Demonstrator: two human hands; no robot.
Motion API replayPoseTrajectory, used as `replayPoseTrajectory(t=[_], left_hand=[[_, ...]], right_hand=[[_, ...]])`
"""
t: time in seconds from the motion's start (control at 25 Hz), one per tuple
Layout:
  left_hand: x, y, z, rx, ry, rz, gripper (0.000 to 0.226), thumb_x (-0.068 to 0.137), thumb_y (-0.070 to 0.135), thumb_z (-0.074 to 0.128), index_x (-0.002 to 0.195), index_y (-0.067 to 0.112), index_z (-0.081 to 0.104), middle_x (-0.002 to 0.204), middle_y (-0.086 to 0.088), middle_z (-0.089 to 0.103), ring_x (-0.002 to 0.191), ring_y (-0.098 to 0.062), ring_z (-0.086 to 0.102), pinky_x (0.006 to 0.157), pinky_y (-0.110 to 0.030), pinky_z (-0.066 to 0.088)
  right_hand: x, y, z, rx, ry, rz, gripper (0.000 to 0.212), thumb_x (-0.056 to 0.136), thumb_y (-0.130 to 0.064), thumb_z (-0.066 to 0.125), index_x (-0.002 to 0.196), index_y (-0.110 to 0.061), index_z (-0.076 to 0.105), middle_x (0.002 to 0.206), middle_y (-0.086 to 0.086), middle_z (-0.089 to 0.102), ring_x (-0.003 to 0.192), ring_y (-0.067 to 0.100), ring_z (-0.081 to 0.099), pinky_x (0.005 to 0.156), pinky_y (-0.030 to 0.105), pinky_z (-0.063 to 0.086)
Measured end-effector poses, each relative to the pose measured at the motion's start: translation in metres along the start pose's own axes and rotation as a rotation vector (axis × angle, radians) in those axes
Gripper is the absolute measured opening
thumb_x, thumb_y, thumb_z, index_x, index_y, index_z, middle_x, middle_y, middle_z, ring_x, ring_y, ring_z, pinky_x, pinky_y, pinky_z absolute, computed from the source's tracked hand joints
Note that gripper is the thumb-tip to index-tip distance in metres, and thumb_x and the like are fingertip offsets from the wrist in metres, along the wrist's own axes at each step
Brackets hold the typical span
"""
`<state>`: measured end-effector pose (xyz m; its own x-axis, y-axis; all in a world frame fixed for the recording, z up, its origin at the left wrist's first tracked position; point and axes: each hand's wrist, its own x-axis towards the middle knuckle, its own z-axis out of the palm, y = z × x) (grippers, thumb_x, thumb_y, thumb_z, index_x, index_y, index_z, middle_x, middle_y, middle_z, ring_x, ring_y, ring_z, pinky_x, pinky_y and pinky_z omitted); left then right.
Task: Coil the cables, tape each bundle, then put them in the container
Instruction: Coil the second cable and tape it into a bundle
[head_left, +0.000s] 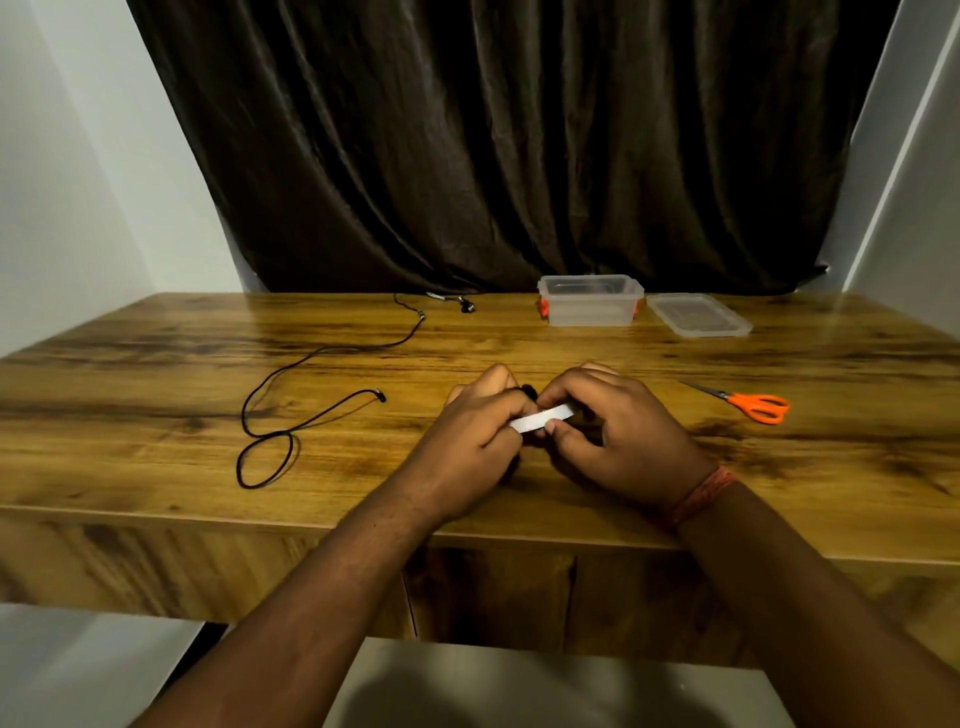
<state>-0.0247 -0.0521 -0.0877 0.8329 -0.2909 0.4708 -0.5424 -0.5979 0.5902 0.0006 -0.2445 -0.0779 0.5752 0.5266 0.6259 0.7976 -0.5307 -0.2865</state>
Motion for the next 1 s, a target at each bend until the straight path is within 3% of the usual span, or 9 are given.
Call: replayPoseTrajectory(t=[0.12,0.2,0.4,0.56,0.76,1.0], left_hand=[[0.0016,0.001,-0.0019,0.069,0.241,-0.121,0.019,0.09,0.033,0.044,0.104,0.033,0.058,0.104,0.013,0.037,0.104,-0.019,0.046,0.083,-0.041,0.048],[0.0032,0.0015,-0.0016,0.151,0.305,-0.157,0.02,0.094,0.037,0.048,0.11,0.03,0.059,0.107,0.011,0.038,0.107,-0.017,0.046,0.086,-0.04,0.049],[0.0043,0.0026,0.0035,0.303,0.259,-0.161,0.031,0.091,0.052,0.055,0.113,0.031,0.058,0.106,0.012,0.038,0.107,-0.013,0.041,0.081,-0.03,0.042],[0.0039,0.0011,0.004,0.337,0.297,-0.119,0.021,0.093,0.044,0.06,0.106,0.029,0.061,0.102,0.012,0.04,0.1,-0.01,0.04,0.082,-0.032,0.043],[0.0015,0.0049,0.0042,0.4,0.278,-0.086,0.011,0.096,0.036,0.055,0.101,0.028,0.061,0.097,0.012,0.038,0.087,-0.002,0.03,0.078,-0.027,0.035],[0.002,0.0066,0.0037,0.387,0.249,-0.135,0.006,0.089,0.036,0.055,0.088,0.03,0.053,0.096,0.01,0.04,0.091,-0.009,0.039,0.075,-0.028,0.036]], right_hand=[[0.0004,0.0021,0.0004,-0.079,0.055,0.034,0.015,0.085,-0.026,0.063,0.098,-0.021,0.062,0.092,-0.007,0.061,0.089,0.011,0.053,0.072,0.029,0.045],[0.0005,0.0028,0.0013,-0.134,0.068,0.046,0.015,0.087,-0.028,0.064,0.099,-0.02,0.063,0.093,-0.005,0.063,0.089,0.013,0.055,0.073,0.033,0.048],[0.001,0.0007,0.0035,-0.196,0.058,0.027,0.016,0.09,-0.033,0.064,0.101,-0.021,0.063,0.091,-0.005,0.066,0.084,0.015,0.059,0.07,0.033,0.048],[0.0016,-0.0012,0.0055,-0.253,0.044,0.005,0.017,0.09,-0.034,0.064,0.1,-0.02,0.064,0.09,-0.003,0.067,0.083,0.016,0.059,0.068,0.028,0.043],[0.0006,-0.002,0.0059,-0.295,0.04,0.008,0.018,0.089,-0.034,0.065,0.101,-0.02,0.064,0.09,-0.002,0.067,0.082,0.017,0.059,0.067,0.027,0.042],[0.0006,-0.004,0.007,-0.249,0.02,0.025,0.018,0.09,-0.033,0.063,0.102,-0.02,0.064,0.092,-0.003,0.067,0.085,0.017,0.059,0.07,0.033,0.049]])
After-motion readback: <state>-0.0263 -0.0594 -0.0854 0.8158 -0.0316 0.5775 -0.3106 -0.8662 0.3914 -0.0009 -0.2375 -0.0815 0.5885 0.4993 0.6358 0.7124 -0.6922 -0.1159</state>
